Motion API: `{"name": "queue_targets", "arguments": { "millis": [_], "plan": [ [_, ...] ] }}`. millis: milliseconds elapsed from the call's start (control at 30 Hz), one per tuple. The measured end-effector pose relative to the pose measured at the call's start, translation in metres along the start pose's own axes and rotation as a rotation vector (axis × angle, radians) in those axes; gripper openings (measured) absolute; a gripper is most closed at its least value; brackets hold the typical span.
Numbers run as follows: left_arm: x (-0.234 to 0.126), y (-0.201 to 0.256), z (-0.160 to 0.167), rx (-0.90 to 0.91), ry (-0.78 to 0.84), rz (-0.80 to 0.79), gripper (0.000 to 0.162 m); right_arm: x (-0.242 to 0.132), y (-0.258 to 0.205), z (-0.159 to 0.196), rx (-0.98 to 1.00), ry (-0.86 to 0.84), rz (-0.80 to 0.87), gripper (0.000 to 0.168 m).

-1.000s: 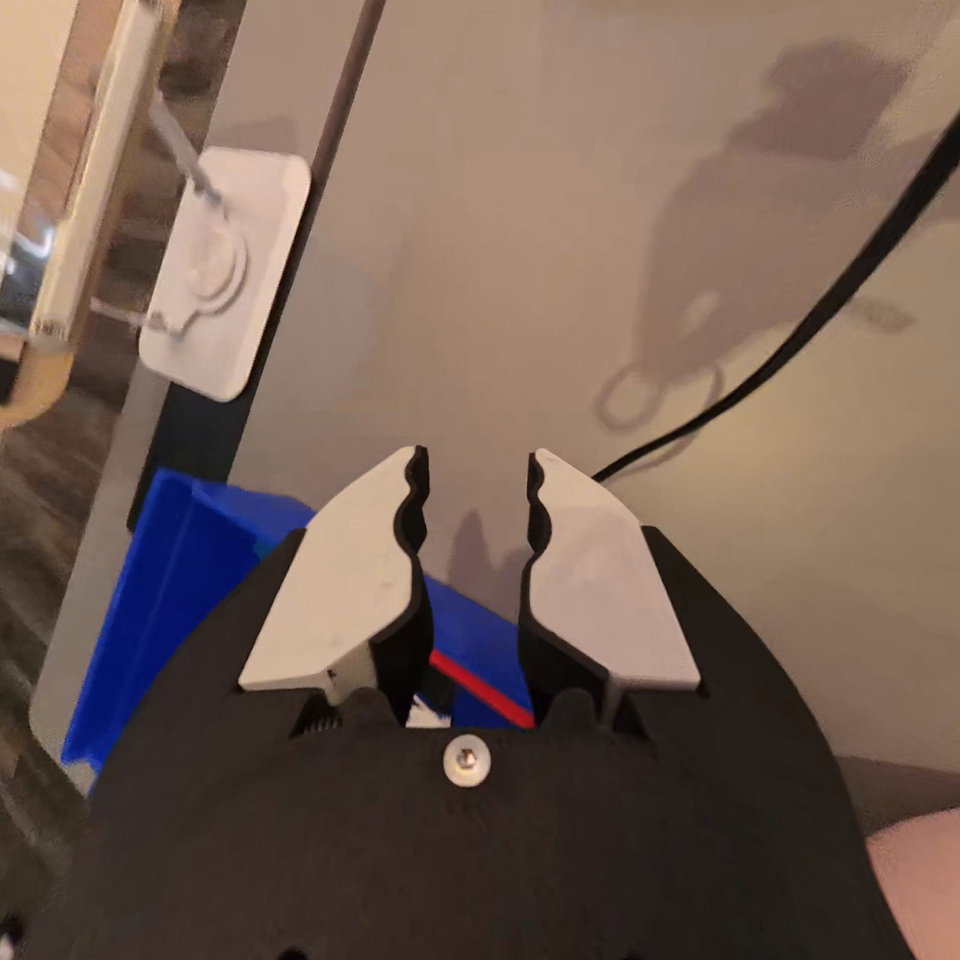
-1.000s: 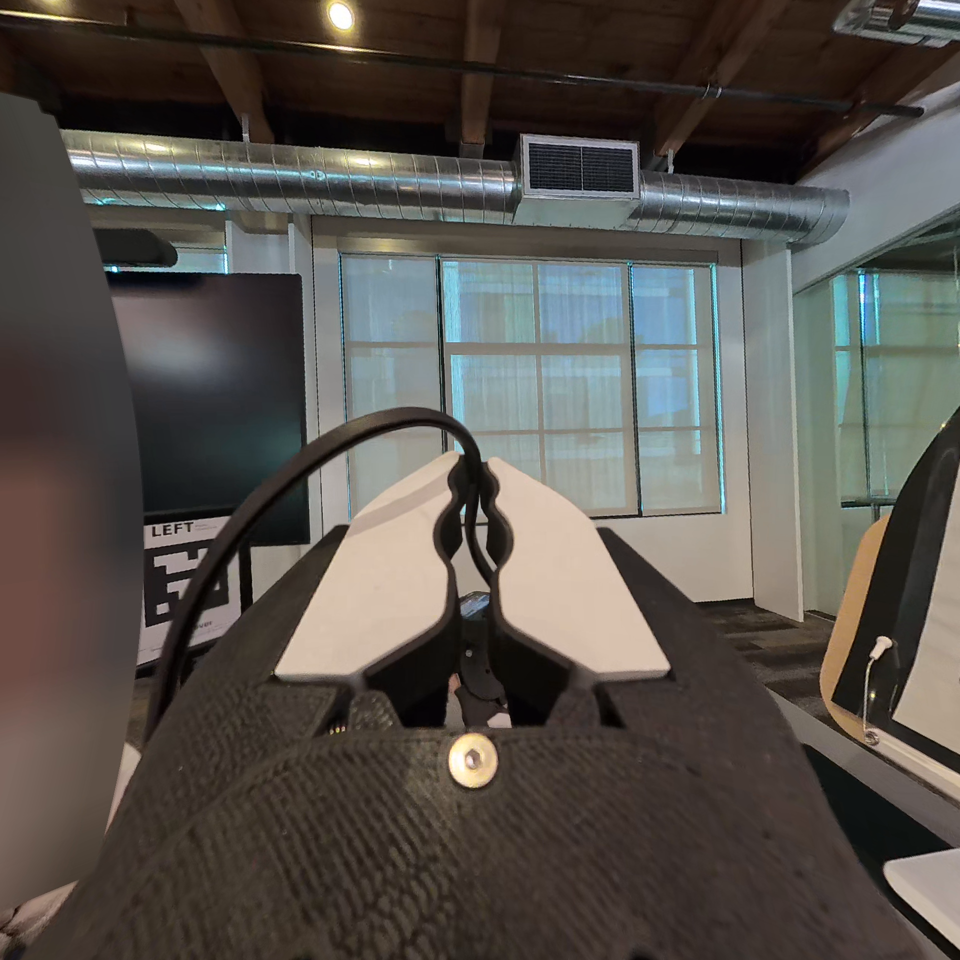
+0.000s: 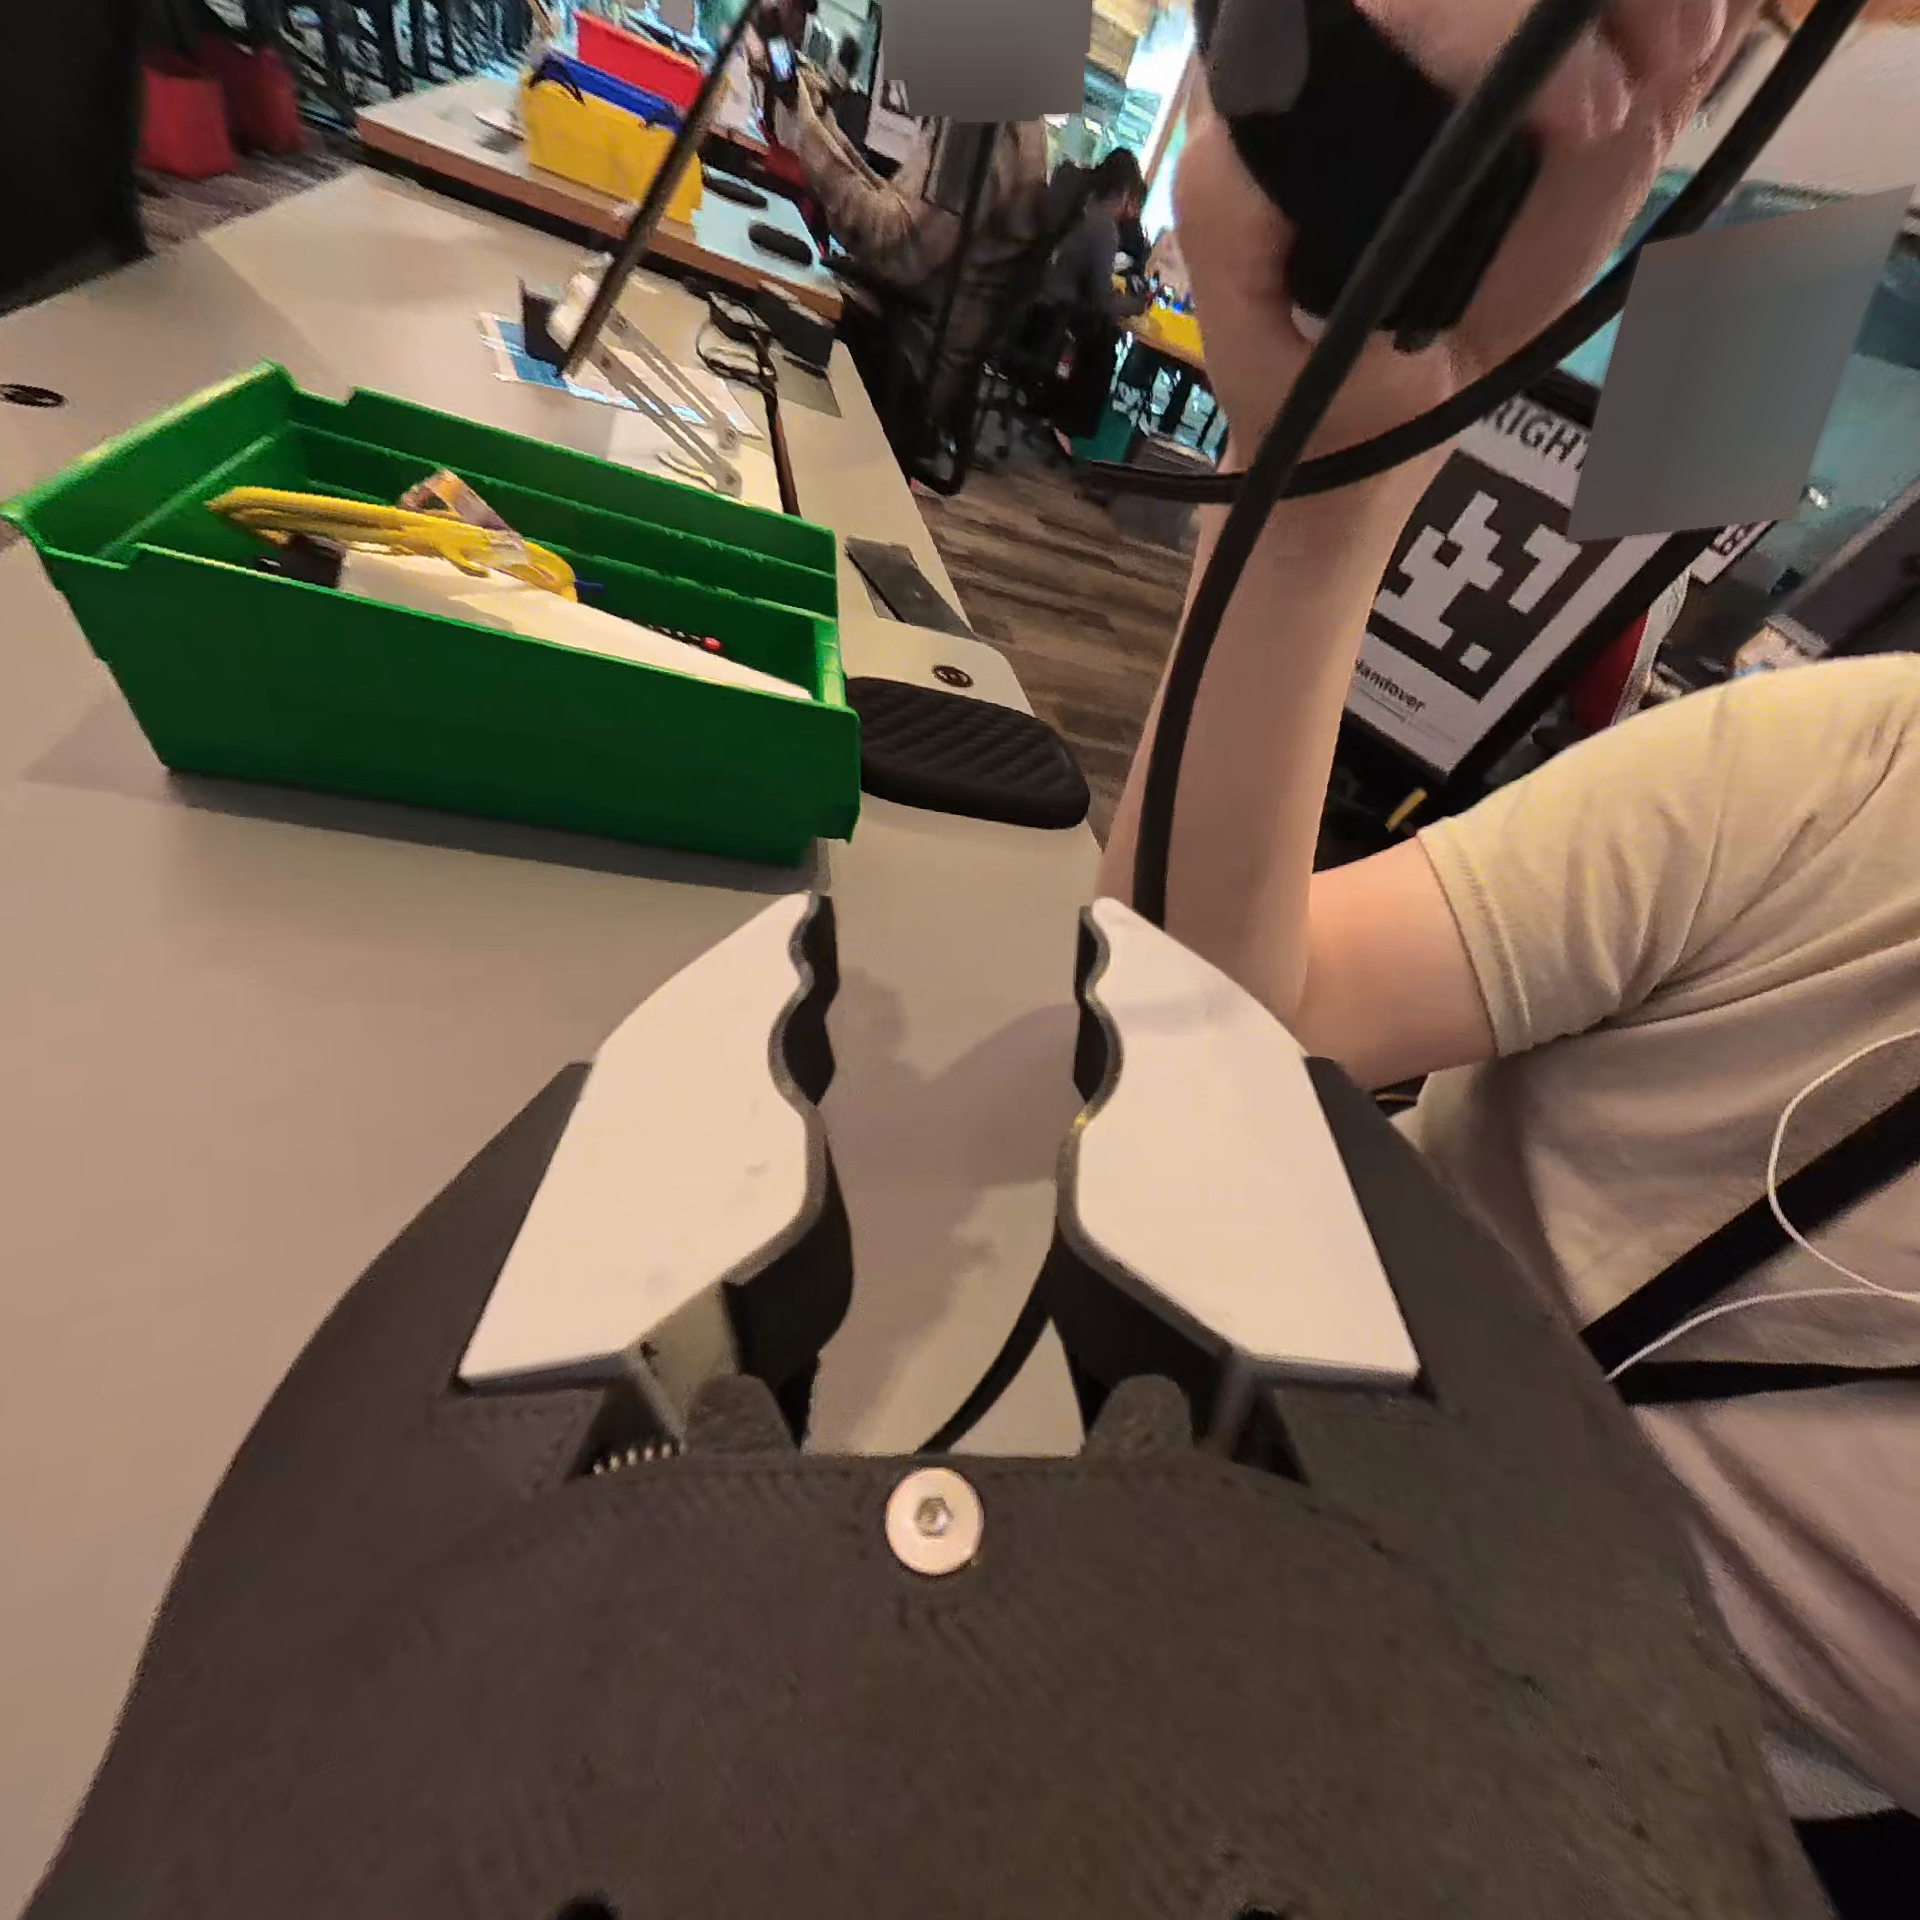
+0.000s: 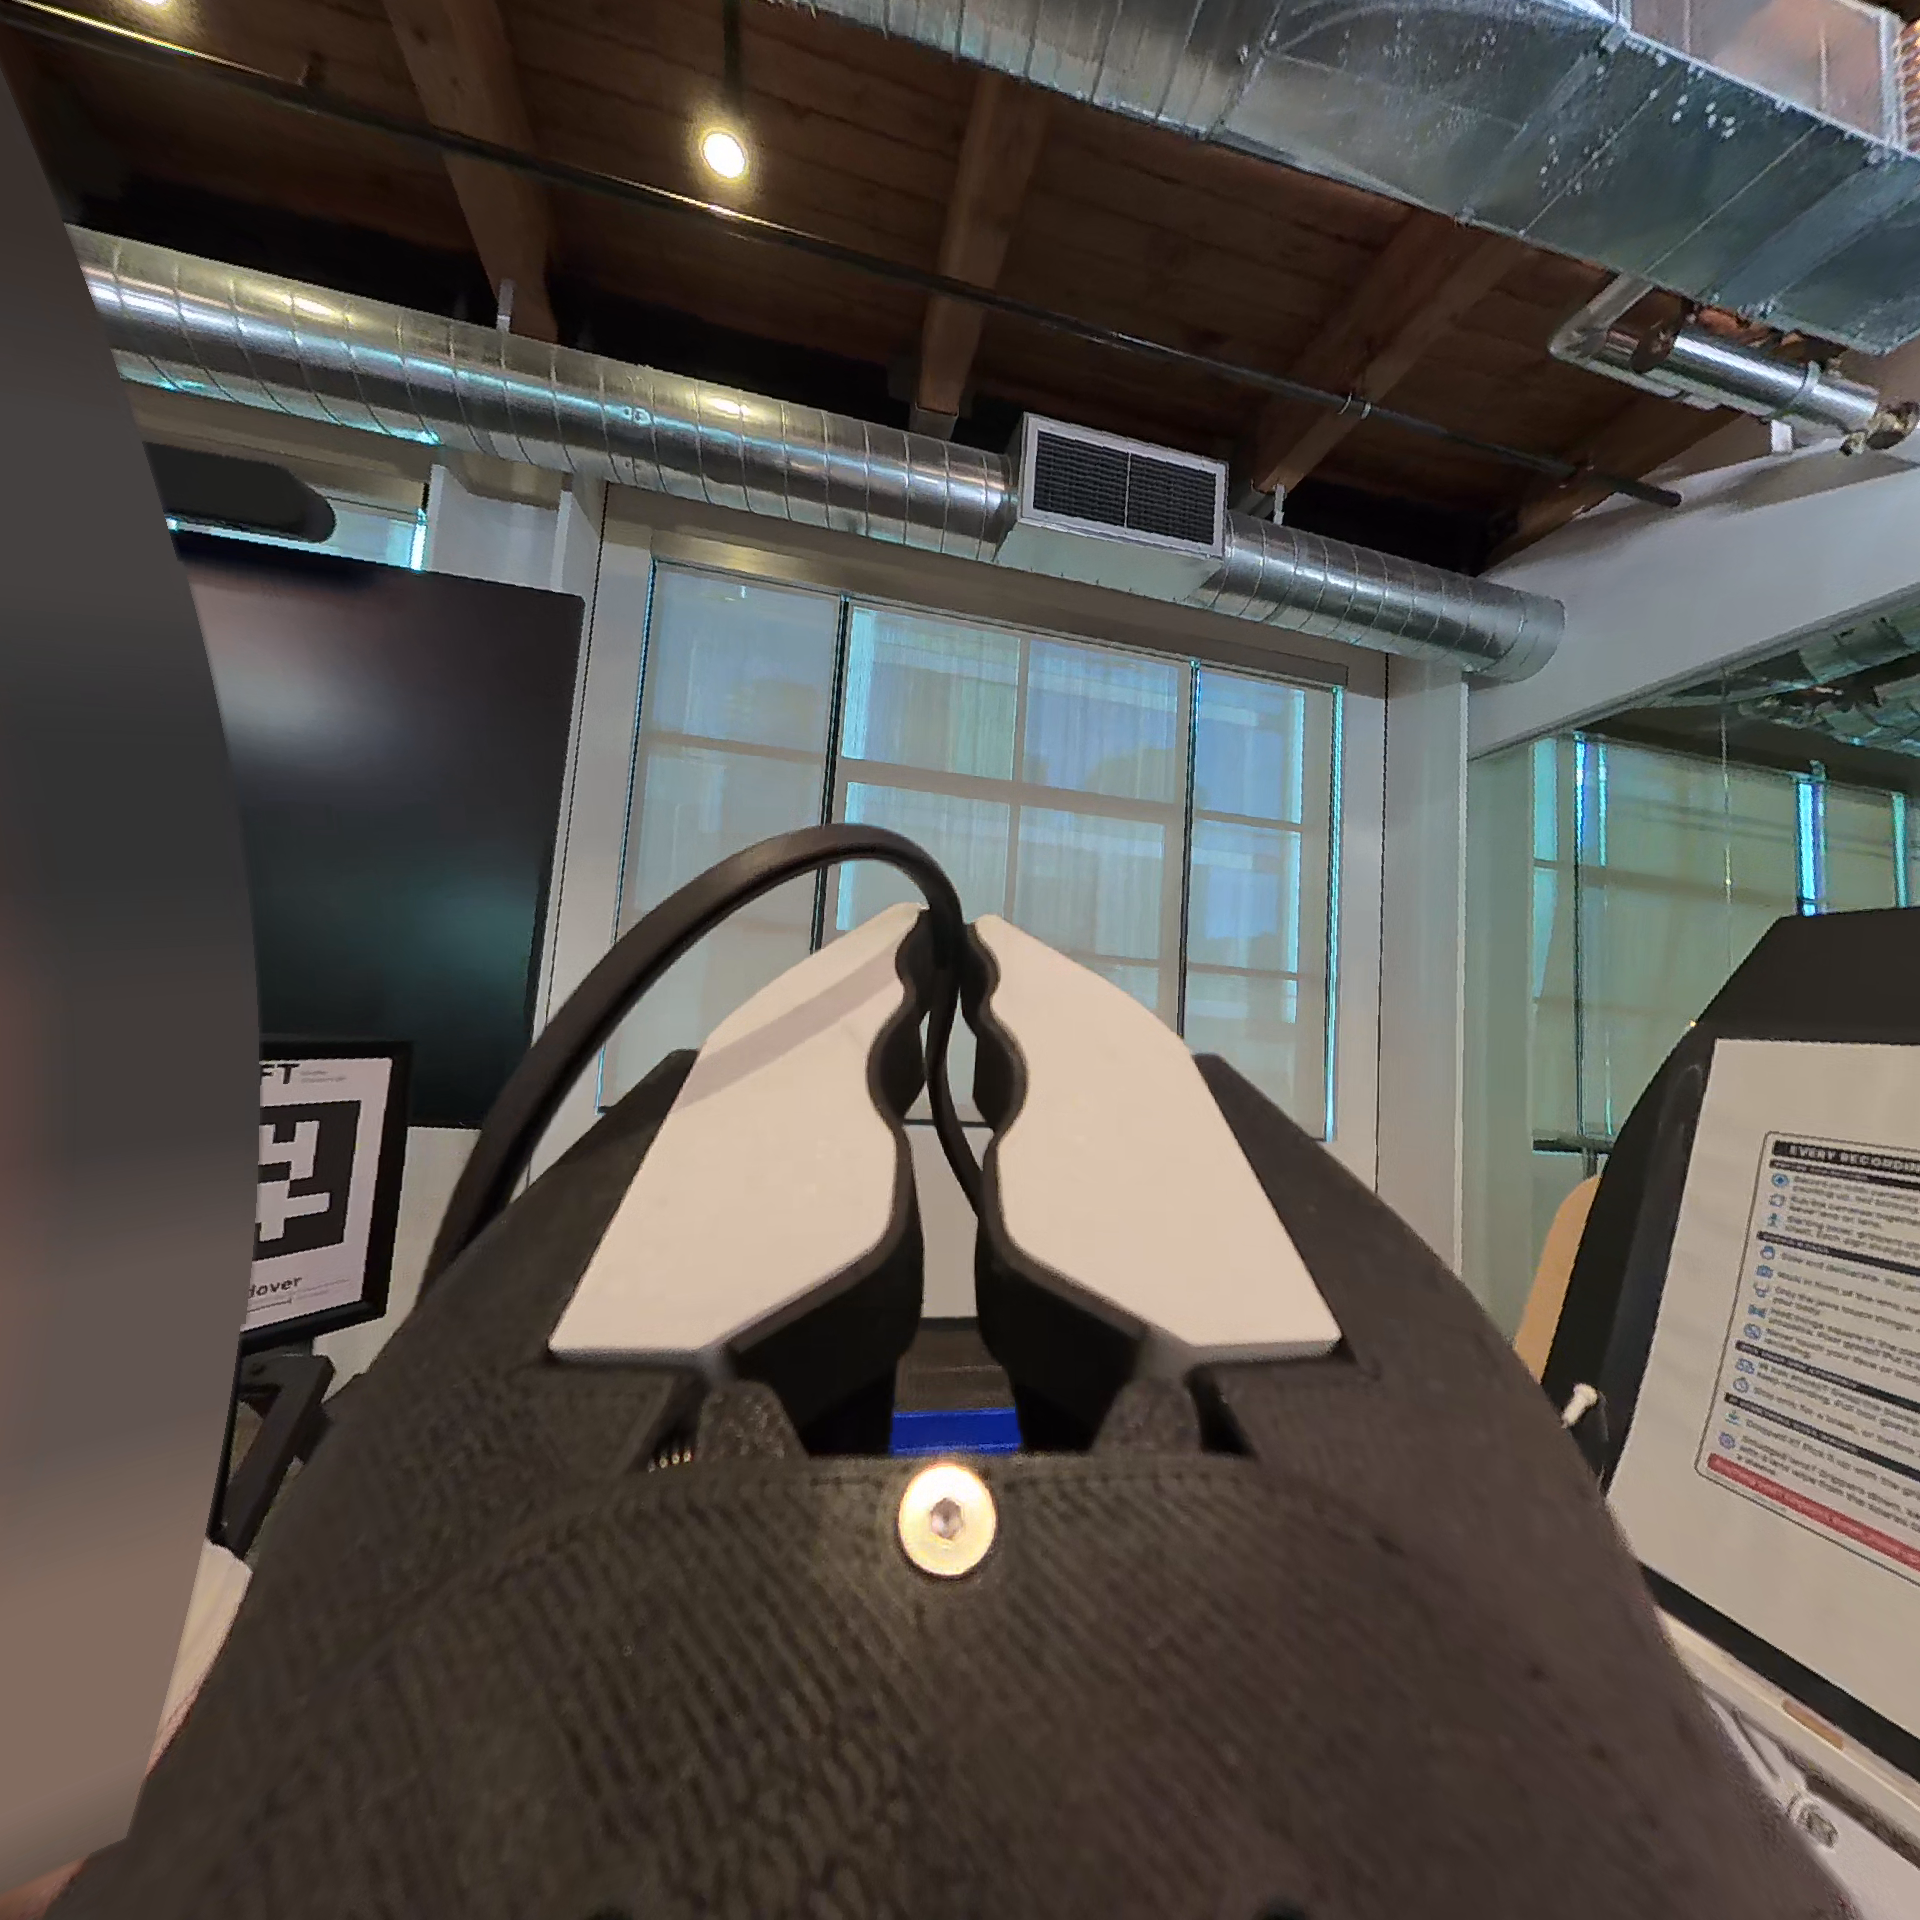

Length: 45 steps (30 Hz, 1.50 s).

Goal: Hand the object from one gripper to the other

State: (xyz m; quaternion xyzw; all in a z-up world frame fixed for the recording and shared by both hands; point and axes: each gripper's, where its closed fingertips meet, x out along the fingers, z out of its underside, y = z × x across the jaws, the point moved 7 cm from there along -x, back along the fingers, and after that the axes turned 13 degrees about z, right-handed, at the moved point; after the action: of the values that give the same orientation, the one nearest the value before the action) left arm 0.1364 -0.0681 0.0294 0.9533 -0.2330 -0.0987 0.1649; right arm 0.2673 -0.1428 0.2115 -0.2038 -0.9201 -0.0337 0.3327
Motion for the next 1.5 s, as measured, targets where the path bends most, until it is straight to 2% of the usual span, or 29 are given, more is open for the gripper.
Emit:
{"name": "queue_targets", "arguments": {
  "millis": [67,167,233,300,333,400,433,467,567,667,833,967,1133,1267,1400,1500],
  "plan": [
    [-0.003,0.004,-0.001,-0.005,0.035,0.042,0.054,-0.002,-0.004,-0.004,-0.021,0.008,-0.003,0.004],
    [0.01,0.018,0.003,0.019,0.015,0.189,0.067,-0.005,-0.007,-0.007,-0.045,0.013,0.0,0.004],
    [0.026,0.024,0.008,0.033,-0.035,0.25,0.068,-0.006,-0.006,-0.007,-0.048,0.014,0.004,0.004],
    [0.045,0.016,0.014,0.058,-0.115,0.181,0.064,-0.006,-0.006,-0.008,-0.042,0.017,0.001,0.004],
    [0.053,0.013,0.016,0.082,-0.148,0.147,0.058,-0.007,-0.005,-0.008,-0.041,0.019,0.001,0.004],
    [0.063,0.009,0.019,0.121,-0.192,0.106,0.033,-0.008,-0.005,-0.009,-0.046,0.021,0.004,0.004],
    [0.064,0.01,0.018,0.141,-0.199,0.113,0.015,-0.009,-0.005,-0.011,-0.048,0.024,0.006,0.004],
    [0.063,0.011,0.016,0.154,-0.194,0.12,0.006,-0.01,-0.004,-0.012,-0.048,0.03,0.007,0.004],
    [0.045,0.012,0.0,0.169,-0.109,0.044,0.005,-0.015,-0.002,-0.016,-0.041,0.044,0.006,0.004],
    [0.007,0.016,-0.021,0.18,0.002,-0.083,0.005,-0.018,0.003,-0.017,-0.035,0.016,0.014,0.004],
    [-0.061,0.045,-0.048,0.277,0.194,-0.247,0.005,-0.016,0.013,-0.007,-0.031,-0.088,0.04,0.004],
    [-0.094,0.074,-0.059,0.339,0.287,-0.308,0.005,-0.007,0.022,0.012,-0.01,-0.232,0.072,0.004],
    [-0.104,0.095,-0.064,0.389,0.307,-0.337,0.005,0.008,0.032,0.04,-0.036,-0.368,0.145,0.008],
    [-0.102,0.099,-0.067,0.389,0.309,-0.352,0.006,0.019,0.032,0.067,-0.087,-0.525,0.181,0.004],
    [-0.1,0.091,-0.069,0.321,0.309,-0.431,0.005,0.03,0.027,0.09,-0.094,-0.637,0.149,0.004],
    [-0.095,0.09,-0.071,0.314,0.333,-0.411,0.005,0.036,0.023,0.105,-0.092,-0.705,0.115,0.004]
  ]
}}
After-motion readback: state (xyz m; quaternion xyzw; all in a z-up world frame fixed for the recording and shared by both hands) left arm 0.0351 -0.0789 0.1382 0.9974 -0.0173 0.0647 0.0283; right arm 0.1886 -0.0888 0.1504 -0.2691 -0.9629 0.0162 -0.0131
